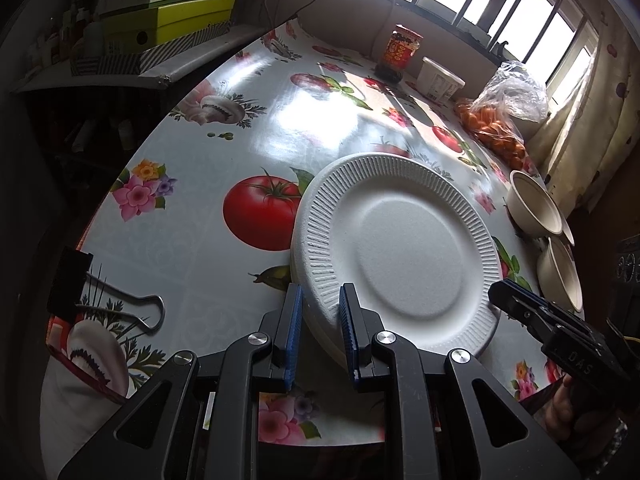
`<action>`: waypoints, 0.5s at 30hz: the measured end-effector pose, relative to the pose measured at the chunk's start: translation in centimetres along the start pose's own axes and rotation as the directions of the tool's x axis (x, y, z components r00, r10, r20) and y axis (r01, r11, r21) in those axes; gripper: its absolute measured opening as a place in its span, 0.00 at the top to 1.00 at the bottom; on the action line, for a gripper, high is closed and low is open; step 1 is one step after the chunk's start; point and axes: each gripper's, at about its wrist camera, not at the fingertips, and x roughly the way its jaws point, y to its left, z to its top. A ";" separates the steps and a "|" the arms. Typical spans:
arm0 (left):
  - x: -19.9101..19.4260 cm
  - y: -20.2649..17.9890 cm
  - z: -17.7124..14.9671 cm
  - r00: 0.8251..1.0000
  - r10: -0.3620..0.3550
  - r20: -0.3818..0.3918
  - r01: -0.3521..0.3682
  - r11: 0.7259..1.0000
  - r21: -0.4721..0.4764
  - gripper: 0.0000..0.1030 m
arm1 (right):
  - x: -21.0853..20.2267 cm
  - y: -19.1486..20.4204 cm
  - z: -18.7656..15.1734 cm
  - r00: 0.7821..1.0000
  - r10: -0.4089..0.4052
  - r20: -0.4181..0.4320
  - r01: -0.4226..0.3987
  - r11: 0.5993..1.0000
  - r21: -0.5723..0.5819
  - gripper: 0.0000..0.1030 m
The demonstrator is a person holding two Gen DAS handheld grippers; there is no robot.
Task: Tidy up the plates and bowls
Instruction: 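Lower the plate onto the stack and open the left gripper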
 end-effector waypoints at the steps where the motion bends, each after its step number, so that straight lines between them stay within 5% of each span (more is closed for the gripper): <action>1: 0.0 0.0 0.0 1.000 0.000 0.000 0.000 1.000 0.001 0.81 | 0.0 -0.1 0.0 1.000 -0.001 0.000 0.001 1.000 0.001 0.77; 15: 0.2 -0.2 0.0 1.000 0.001 -0.011 -0.001 1.000 -0.001 0.80 | 0.1 -0.5 -0.2 1.000 -0.005 0.000 0.005 1.000 0.008 0.76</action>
